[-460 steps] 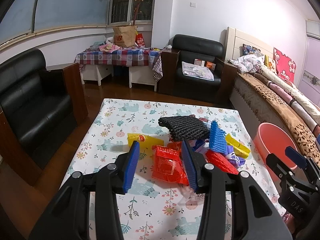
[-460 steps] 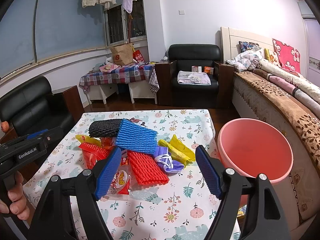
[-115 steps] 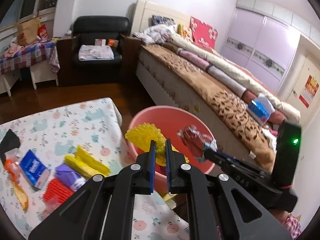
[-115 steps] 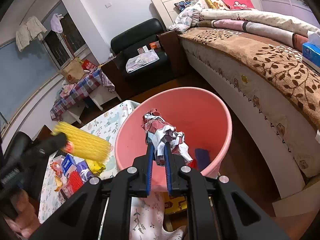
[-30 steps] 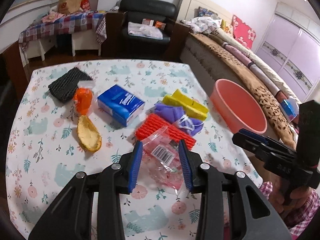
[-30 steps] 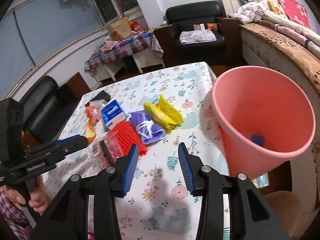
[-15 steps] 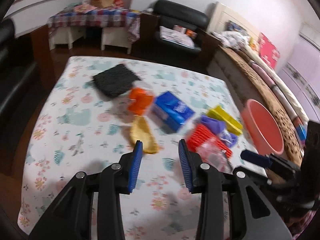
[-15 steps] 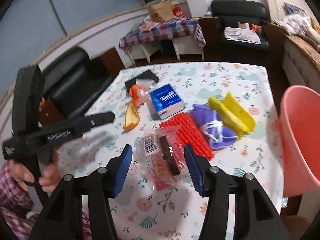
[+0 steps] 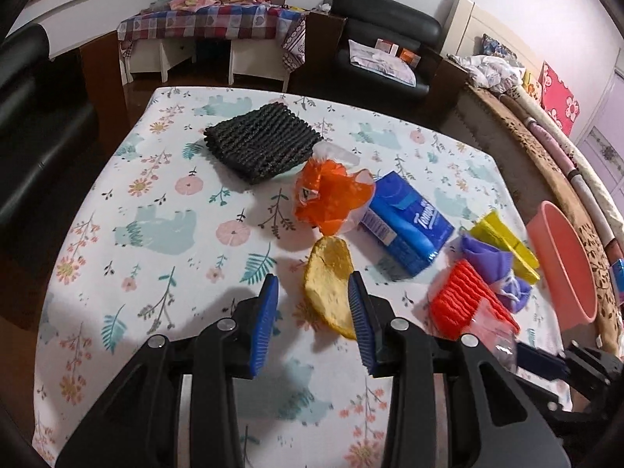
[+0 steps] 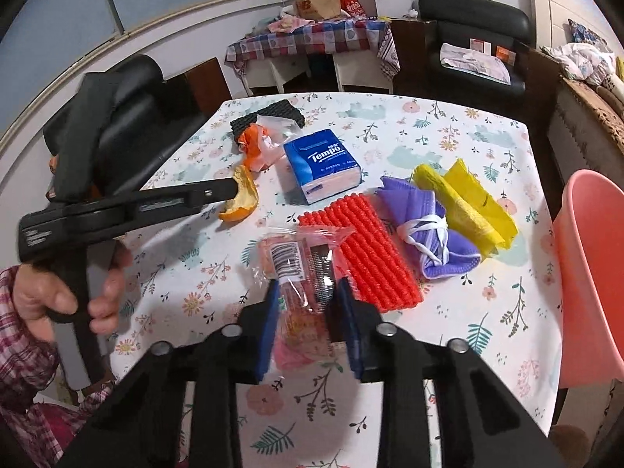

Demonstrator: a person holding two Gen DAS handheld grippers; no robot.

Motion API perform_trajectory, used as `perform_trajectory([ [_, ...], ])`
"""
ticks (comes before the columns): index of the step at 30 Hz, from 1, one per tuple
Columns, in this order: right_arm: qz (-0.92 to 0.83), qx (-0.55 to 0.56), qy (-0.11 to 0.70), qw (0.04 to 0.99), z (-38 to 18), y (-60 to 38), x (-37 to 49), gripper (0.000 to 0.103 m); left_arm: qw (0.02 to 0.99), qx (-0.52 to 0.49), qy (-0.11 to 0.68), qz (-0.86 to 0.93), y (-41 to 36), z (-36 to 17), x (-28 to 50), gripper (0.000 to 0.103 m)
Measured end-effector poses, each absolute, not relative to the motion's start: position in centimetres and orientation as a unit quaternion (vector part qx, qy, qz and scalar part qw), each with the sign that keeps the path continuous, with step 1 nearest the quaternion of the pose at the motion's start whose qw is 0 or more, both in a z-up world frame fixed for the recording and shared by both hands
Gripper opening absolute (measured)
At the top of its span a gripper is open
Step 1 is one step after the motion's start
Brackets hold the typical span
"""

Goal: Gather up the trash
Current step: 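Grasp the clear plastic packet with the right gripper while the left grasps the yellow chip-shaped piece, then carry the clear packet and yellow piece in both grippers over the pink bucket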

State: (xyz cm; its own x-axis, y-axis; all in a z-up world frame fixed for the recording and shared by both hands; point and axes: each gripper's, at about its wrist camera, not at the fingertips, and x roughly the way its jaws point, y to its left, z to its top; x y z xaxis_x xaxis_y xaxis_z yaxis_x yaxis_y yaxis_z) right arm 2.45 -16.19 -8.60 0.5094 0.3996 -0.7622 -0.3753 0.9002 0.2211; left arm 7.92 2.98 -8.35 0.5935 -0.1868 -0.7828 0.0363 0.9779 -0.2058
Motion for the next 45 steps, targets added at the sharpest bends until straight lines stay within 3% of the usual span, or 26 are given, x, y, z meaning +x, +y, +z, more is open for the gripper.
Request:
perform_trajectory([
  [9, 0.242, 0.035, 0.422, 0.873, -7.1, -17.0, 1.6, 0.019, 0.89, -0.081, 0.44, -0.086, 2.2, -8.6, 8.6, 0.036],
  [11, 0.241, 0.04, 0.419, 0.875, -6.8, -17.2, 1.5, 0.019, 0.893, -0.075, 0.436, -0.087, 2.0, -8.5, 8.5, 0.02],
  [14, 0.24, 0.049, 0.415, 0.876, -6.6, -17.7, 1.3, 0.018, 0.891, -0.065, 0.441, -0.086, 1.7, -8.5, 8.5, 0.006],
  [17, 0.236, 0.056, 0.41, 0.879, -6.2, -18.3, 1.0, 0.018, 0.893, -0.056, 0.439, -0.086, 1.4, -8.4, 8.4, 0.002],
  [29, 0.194, 0.107, 0.376, 0.9, -4.4, -22.7, 0.4, 0.018, 0.909, -0.051, 0.393, -0.132, -1.5, -3.2, 6.0, 0.001],
  [45, 0.079, 0.18, 0.332, 0.923, -3.3, -32.8, -0.8, 0.018, 0.904, -0.02, 0.358, -0.233, -11.3, 1.2, 5.5, 0.001],
])
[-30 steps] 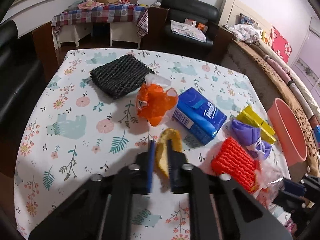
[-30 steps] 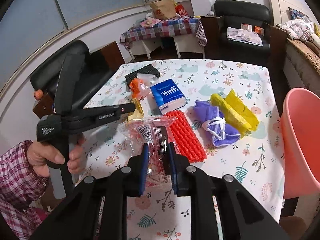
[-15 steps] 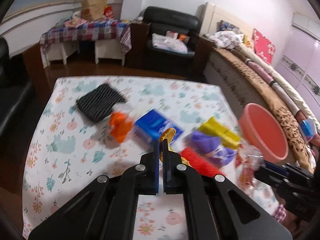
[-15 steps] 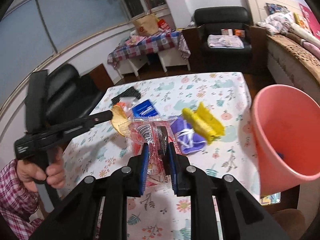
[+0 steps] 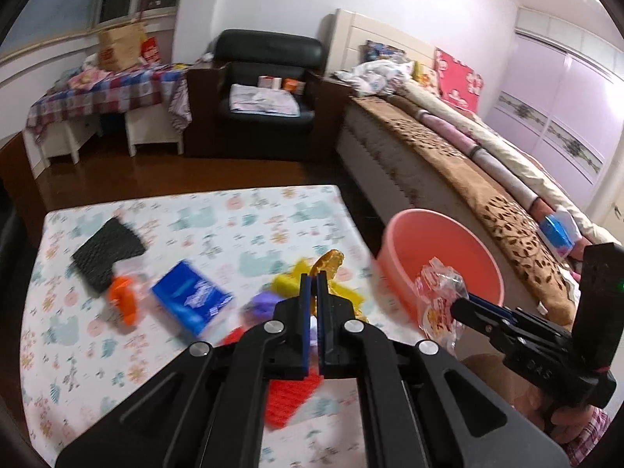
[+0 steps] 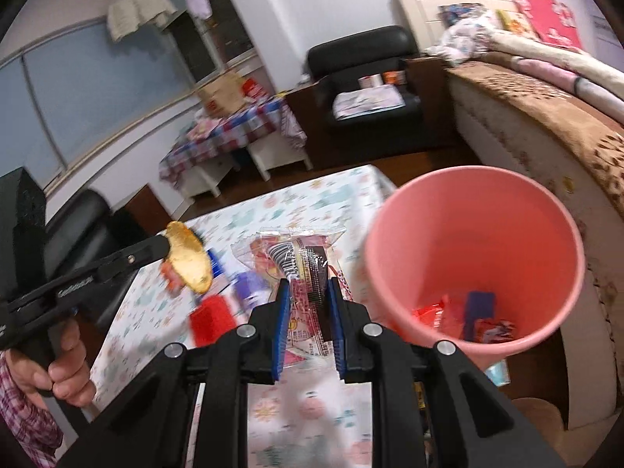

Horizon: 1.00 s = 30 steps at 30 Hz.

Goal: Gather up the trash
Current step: 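Carry the clear packet and yellow piece in both grippers over the pink bucket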

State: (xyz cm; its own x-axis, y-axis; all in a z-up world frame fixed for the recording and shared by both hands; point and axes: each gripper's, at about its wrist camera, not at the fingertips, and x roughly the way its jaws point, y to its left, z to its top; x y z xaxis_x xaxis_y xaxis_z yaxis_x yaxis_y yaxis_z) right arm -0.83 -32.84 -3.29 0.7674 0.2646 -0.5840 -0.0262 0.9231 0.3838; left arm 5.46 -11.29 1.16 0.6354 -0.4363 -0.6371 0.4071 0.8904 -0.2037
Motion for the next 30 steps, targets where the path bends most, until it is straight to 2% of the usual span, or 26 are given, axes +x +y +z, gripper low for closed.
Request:
perform_trajectory([
  [15, -0.033, 0.205, 0.321, 0.924, -4.8, -40.5, -1.8, 0.018, 0.883, 0.034, 0.358, -0.303, -21.6, 0.8, 5.7, 0.001],
  [30, -0.064, 0.216, 0.335, 0.915, -6.6, -42.7, -1.7, 0.019, 0.868, 0.06, 0.371, -0.324, -27.0, -1.3, 6.5, 0.002],
])
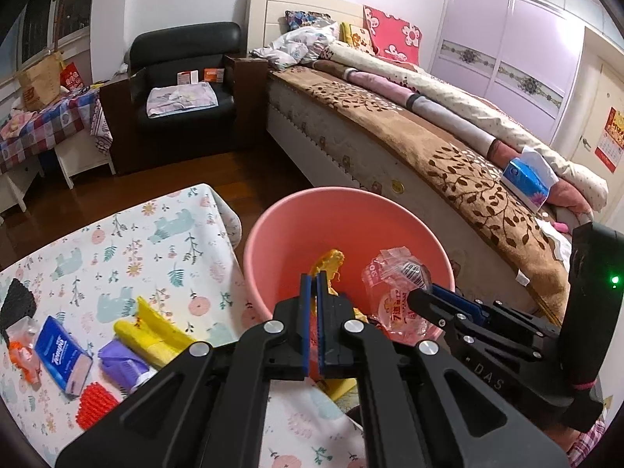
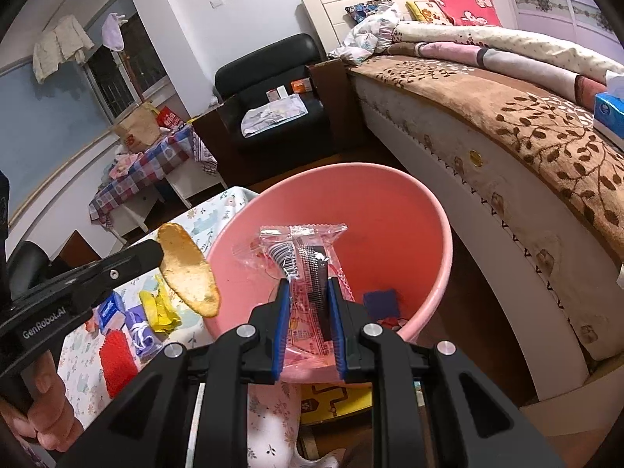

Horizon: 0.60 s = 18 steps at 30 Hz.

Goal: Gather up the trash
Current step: 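Carry the clear packet and yellow piece in both grippers over the pink bucket, then open both grippers to drop the items into the pink bucket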

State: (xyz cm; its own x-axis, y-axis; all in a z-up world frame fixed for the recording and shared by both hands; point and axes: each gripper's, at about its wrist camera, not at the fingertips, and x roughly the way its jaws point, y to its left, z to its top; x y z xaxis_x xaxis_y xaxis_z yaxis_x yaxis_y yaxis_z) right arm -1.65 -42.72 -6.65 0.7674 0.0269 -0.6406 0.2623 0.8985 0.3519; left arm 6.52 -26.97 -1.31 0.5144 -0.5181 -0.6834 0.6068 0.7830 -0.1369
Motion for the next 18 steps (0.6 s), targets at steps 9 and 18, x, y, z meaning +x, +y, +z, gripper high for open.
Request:
perform_trajectory([
  [9, -0.067, 0.218, 0.339, 0.913, -7.0, -42.9, -1.4, 0.019, 0.861, 0.066, 0.38, -0.332, -27.7, -2.4, 6.6, 0.002],
  [18, -0.069, 0.217, 0.34, 0.912, -7.1, -42.7, -1.2, 0.019, 0.852, 0.067, 0.396, -0.335, -27.9, -3.0, 7.0, 0.012],
])
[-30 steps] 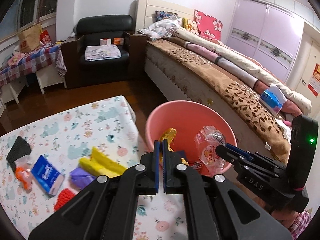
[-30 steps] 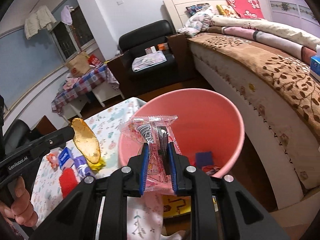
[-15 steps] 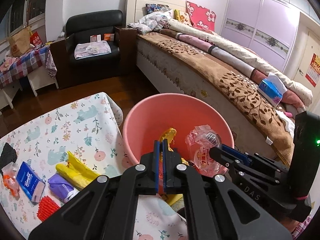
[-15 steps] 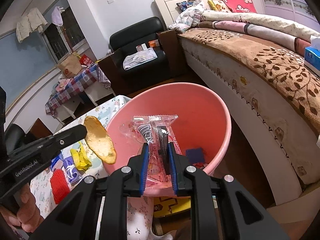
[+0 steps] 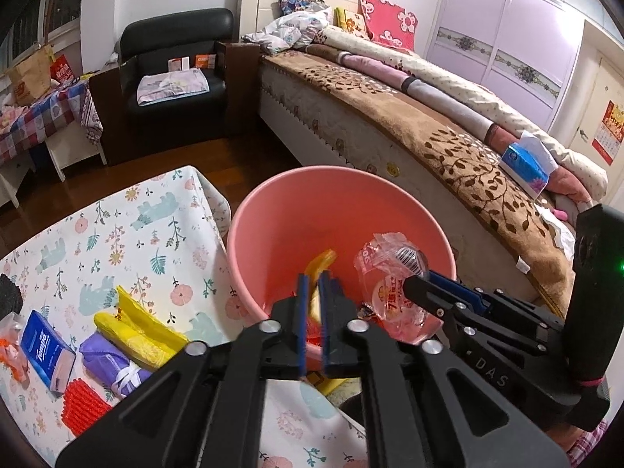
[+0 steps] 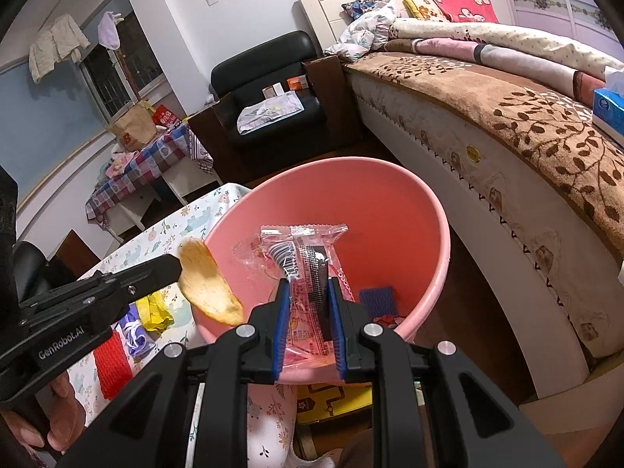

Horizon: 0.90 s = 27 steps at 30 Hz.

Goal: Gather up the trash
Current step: 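Open both grippers to drop the items into the pink bucket, then move both open grippers back over the trash on the table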

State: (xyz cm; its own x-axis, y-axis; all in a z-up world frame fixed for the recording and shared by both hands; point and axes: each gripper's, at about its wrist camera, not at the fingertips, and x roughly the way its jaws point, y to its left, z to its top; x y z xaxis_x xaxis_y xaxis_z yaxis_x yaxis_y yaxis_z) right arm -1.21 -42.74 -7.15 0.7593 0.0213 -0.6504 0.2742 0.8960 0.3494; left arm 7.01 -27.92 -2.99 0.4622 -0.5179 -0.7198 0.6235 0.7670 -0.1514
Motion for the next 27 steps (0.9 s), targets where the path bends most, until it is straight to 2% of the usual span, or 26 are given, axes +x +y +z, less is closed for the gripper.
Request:
perform_trajectory([
  [2, -0.069, 0.218, 0.34, 0.912, -7.2, -42.7, -1.2, 0.019, 0.851, 0.062, 0.397, -0.338, -27.8, -3.0, 6.9, 0.028],
  [4, -0.07, 0.22, 0.34, 0.912, -7.2, -42.7, -1.2, 0.019, 0.853, 0.062, 0.393, -0.338, -27.7, -2.9, 6.7, 0.031],
  [8, -0.07, 0.219, 0.339, 0.912, -7.2, -42.7, -1.2, 0.021, 0.854, 0.061, 0.391, -0.338, -27.6, -2.8, 6.6, 0.031],
  [11, -0.07, 0.22, 0.338, 0.912, -7.2, -42.8, -1.2, 0.032, 0.855, 0.06, 0.391, -0.337, -27.4, -2.7, 6.5, 0.031],
  [12, -0.071, 0.219, 0.339, 0.912, -7.3, -42.8, -1.1, 0.039, 0.855, 0.06, 0.391, -0.336, -27.4, -2.7, 6.5, 0.031],
  [14, -0.07, 0.219, 0.341, 0.912, -7.3, -42.8, -1.2, 0.042, 0.856, 0.061, 0.391, -0.333, -27.2, -2.7, 6.3, 0.031],
  [27, -0.057, 0.204, 0.334, 0.918, -5.9, -41.2, -1.7, 0.043, 0.864, 0.049, 0.396, -0.306, -24.8, -2.5, 6.1, 0.031],
])
